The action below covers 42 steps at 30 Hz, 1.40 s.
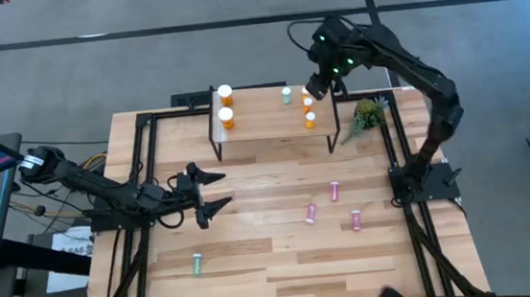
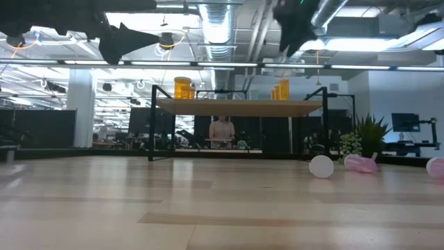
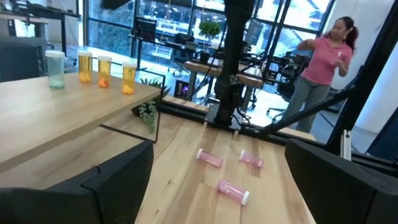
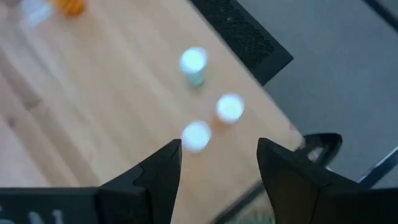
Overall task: Pick and place medicine bottles onto shelf by color
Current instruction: Put the blue pill bottle on the shelf aligned with the blue pill bottle
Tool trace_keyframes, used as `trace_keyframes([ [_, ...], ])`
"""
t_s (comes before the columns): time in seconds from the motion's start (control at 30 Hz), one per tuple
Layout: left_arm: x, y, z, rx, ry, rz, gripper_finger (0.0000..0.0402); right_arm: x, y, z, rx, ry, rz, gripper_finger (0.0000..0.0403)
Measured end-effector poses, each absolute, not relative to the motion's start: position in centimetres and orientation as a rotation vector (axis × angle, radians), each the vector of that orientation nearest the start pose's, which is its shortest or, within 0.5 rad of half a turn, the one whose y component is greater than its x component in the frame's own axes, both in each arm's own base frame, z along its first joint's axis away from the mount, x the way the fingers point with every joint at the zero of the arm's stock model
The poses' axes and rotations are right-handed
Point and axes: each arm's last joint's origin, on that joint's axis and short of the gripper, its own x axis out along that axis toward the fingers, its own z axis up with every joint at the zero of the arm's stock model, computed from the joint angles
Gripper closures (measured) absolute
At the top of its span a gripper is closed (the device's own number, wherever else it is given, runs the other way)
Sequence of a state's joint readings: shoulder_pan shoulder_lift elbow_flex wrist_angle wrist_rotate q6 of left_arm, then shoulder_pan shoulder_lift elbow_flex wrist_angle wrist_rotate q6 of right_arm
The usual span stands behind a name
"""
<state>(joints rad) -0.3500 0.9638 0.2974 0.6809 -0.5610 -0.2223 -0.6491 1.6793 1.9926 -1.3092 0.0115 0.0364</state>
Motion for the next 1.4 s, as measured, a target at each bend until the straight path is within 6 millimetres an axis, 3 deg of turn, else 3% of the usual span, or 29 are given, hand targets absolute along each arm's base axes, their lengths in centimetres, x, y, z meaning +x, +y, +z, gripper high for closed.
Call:
trace_keyframes([
  [0.27,18.5,-5.2,21.7,-0.247,-0.028,0.181,0.0049,21.0,-9.1,45.4,0.217,0.84,-0.597,0.017],
  [0.4,18.5,-5.3,21.6,-0.264,-0.02,0.154,0.0049,18.9,-4.4,45.0,0.188,0.771,-0.554,0.017],
  [0.5,18.5,-5.6,21.4,-0.274,0.005,0.131,0.0049,17.8,-1.8,44.0,0.176,0.722,-0.511,0.017],
  [0.7,19.1,-7.2,23.8,-0.254,0.108,0.125,0.0049,17.8,1.5,40.9,0.177,0.686,-0.43,0.0171],
  [0.87,18.7,-9.0,26.1,-0.257,0.373,0.136,0.0049,18.6,3.6,39.3,0.144,0.663,-0.362,0.0171],
  [1.0,17.9,-11.2,26.4,-0.303,0.583,0.147,0.0049,19.6,5.5,38.0,0.101,0.626,-0.336,0.0171],
  [1.23,16.2,-15.9,22.2,-0.552,0.915,0.249,0.0049,20.1,8.0,35.0,0.048,0.61,-0.346,0.0171],
  [1.4,14.8,-18.2,19.2,-0.677,1.137,0.369,0.0049,21.0,8.9,33.9,0.07,0.611,-0.338,0.0171],
])
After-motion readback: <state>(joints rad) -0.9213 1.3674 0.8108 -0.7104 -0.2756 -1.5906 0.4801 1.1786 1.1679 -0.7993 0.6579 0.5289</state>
